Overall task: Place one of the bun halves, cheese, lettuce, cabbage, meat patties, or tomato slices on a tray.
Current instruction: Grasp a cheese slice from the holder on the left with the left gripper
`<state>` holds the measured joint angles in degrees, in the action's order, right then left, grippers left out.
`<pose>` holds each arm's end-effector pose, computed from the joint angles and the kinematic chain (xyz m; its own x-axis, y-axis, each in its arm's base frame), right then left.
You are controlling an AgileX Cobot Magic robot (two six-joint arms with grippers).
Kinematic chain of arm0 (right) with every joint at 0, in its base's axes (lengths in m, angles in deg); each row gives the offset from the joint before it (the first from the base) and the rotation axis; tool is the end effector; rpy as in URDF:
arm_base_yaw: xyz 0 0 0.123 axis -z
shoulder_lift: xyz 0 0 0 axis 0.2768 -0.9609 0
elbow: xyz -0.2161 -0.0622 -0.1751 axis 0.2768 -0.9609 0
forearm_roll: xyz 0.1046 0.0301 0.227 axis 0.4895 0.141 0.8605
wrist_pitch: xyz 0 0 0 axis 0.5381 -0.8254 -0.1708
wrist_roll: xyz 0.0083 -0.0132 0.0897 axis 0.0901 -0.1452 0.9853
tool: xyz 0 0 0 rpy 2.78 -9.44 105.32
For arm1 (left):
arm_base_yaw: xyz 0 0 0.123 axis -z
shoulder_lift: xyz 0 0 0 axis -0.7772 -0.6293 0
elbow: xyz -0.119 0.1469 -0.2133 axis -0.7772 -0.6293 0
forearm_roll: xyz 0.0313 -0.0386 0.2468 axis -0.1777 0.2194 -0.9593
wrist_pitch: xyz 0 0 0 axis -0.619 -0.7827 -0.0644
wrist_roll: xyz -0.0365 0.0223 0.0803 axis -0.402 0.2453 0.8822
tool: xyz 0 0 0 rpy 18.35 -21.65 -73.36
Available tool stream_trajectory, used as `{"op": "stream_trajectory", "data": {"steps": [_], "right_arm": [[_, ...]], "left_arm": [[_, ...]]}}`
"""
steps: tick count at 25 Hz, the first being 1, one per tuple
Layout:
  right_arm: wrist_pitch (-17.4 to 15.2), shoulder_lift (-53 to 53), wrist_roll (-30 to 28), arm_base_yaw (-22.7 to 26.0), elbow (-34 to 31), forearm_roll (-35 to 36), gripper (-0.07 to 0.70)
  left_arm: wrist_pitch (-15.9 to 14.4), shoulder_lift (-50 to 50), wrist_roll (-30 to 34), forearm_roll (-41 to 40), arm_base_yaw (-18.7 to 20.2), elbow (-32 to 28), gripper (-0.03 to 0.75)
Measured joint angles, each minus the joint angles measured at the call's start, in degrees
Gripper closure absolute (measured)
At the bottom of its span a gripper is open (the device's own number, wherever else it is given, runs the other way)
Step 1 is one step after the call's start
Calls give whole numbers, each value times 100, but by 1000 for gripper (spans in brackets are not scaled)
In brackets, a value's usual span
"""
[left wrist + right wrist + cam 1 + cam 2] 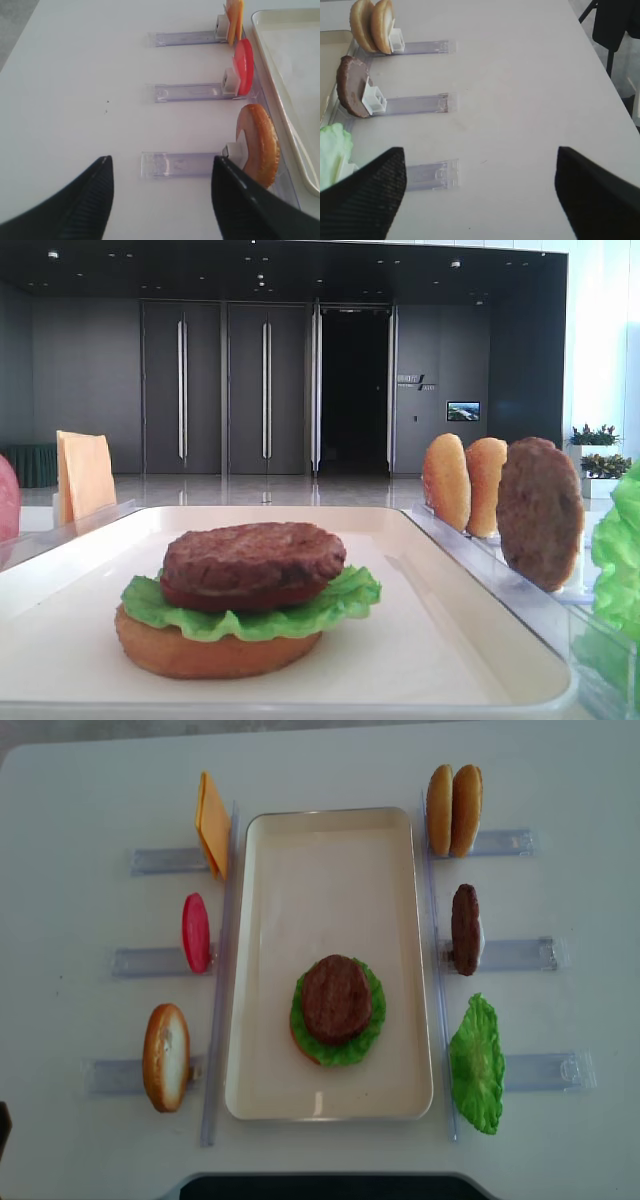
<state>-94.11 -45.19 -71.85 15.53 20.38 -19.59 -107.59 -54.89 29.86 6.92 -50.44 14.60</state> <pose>-0.0100 -0.0001 0.2737 -0.5028 0.0060 -0.8644 -0.0041 0.9999 0.0093 -0.0075 0.0090 0.2654 -0.5066 0.0410 -0.8612 -0.0564 0.9951 0.0806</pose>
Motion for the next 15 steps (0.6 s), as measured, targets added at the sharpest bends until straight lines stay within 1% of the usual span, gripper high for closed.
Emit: {"op": "stream_trajectory", "data": {"steps": [15], "right_arm": [[0,0,0,0,0,0,55]], "left_arm": [[0,0,0,0,0,0,244]]}}
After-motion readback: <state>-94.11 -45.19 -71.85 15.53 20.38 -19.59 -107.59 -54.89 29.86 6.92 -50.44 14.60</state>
